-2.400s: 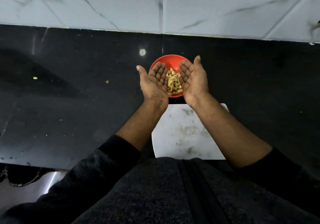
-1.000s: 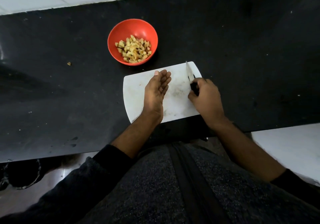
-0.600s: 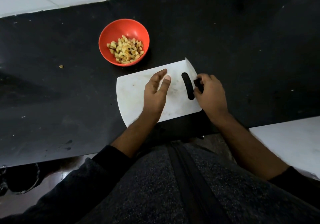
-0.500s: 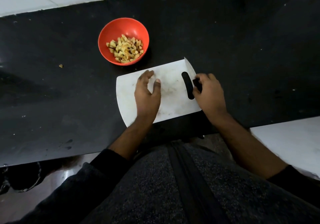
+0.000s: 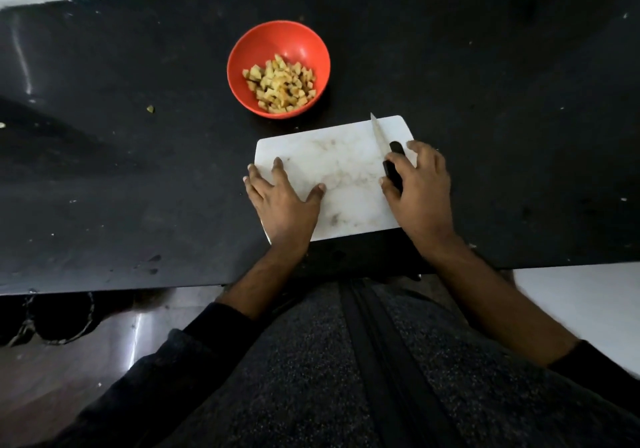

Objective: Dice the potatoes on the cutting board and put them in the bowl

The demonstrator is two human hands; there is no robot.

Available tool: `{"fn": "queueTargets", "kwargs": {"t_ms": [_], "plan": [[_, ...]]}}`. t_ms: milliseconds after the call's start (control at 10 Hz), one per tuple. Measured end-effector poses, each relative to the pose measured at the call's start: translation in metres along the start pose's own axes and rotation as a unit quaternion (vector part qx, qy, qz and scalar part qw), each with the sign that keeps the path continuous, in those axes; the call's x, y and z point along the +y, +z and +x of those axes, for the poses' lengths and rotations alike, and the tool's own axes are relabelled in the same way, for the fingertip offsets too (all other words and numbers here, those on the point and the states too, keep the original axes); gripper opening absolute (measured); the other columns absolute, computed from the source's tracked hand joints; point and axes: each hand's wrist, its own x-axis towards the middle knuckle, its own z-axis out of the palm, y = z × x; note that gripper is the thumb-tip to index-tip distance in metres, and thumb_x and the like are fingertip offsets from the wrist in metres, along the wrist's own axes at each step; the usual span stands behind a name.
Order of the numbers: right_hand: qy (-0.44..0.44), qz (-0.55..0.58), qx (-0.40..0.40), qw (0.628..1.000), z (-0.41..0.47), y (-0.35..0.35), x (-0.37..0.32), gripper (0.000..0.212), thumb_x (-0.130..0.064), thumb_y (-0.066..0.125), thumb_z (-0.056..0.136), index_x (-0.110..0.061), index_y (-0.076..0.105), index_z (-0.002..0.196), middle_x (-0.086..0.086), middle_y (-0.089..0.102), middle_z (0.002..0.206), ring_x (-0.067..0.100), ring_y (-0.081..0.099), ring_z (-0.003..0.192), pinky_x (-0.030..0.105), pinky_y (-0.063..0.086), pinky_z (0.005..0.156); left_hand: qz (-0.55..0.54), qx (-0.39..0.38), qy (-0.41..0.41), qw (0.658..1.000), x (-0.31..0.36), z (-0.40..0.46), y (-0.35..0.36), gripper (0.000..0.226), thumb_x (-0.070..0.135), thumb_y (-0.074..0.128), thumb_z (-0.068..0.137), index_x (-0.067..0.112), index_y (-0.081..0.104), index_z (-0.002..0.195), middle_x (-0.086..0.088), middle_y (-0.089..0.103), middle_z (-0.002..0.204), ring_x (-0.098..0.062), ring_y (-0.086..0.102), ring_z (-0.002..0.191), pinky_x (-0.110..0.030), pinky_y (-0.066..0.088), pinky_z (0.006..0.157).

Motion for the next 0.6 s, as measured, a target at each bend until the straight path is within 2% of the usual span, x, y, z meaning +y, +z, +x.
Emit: {"fn": "queueTargets", "kwargs": {"t_ms": [100,200,300,400,500,600], "plan": [[0.017,0.025,-0.032,0.999,-0.006,0.005,0.004,0.049,-0.034,0.059,0.096,-0.021,0.048,0.142,0.01,0.034,0.153,0.031,0.024,0.144,0.047,0.031,0.115,-0.026,-0.007,0.029,0.999,-0.003,0.009,0.0,0.093,0.055,0.074,0.082,0.022,0.029,0.155,-0.016,0.003,0.165,-0.031,0.0,0.153,-0.047,0.015,0.124],[0.005,-0.028,-0.005,1.0,-0.014,0.005,0.003,0.048,-0.035,0.054,0.099,-0.022,0.047,0.144,0.009,0.042,0.146,0.029,0.033,0.133,0.043,0.041,0.105,0.008,-0.004,0.048,0.999,-0.002,0.014,0.0,0.094,0.061,0.071,0.081,0.023,0.03,0.156,-0.016,0.004,0.166,-0.031,0.004,0.153,-0.045,0.017,0.124],[0.001,-0.025,-0.006,1.0,-0.015,0.005,-0.002,0.048,-0.031,0.053,0.099,-0.018,0.047,0.145,0.007,0.048,0.13,0.026,0.042,0.112,0.043,0.051,0.089,0.031,0.003,0.052,0.998,-0.002,0.013,0.0,0.094,0.063,0.069,0.082,0.023,0.028,0.156,-0.018,0.005,0.165,-0.034,0.007,0.153,-0.047,0.016,0.124],[0.024,0.011,-0.024,0.999,-0.01,0.006,-0.009,0.051,-0.029,0.053,0.099,-0.013,0.044,0.146,0.008,0.043,0.124,0.023,0.044,0.112,0.039,0.052,0.087,0.04,-0.002,0.059,0.997,-0.002,0.012,-0.001,0.094,0.063,0.068,0.082,0.023,0.028,0.157,-0.018,0.005,0.165,-0.035,0.007,0.152,-0.048,0.016,0.124],[0.029,0.022,-0.026,0.999,-0.009,0.006,-0.011,0.053,-0.03,0.055,0.098,-0.012,0.043,0.146,0.009,0.041,0.124,0.023,0.043,0.115,0.039,0.05,0.091,0.054,-0.003,0.067,0.996,0.0,0.015,-0.005,0.094,0.064,0.068,0.081,0.023,0.029,0.156,-0.019,0.007,0.165,-0.037,0.01,0.151,-0.049,0.019,0.122],[0.036,0.015,-0.022,0.999,-0.009,0.001,-0.016,0.054,-0.036,0.056,0.097,-0.016,0.044,0.145,0.008,0.041,0.126,0.024,0.043,0.116,0.042,0.052,0.089,0.038,0.006,0.07,0.997,-0.002,0.016,-0.009,0.093,0.065,0.069,0.081,0.021,0.032,0.154,-0.018,0.009,0.164,-0.036,0.011,0.151,-0.05,0.022,0.121]]}}
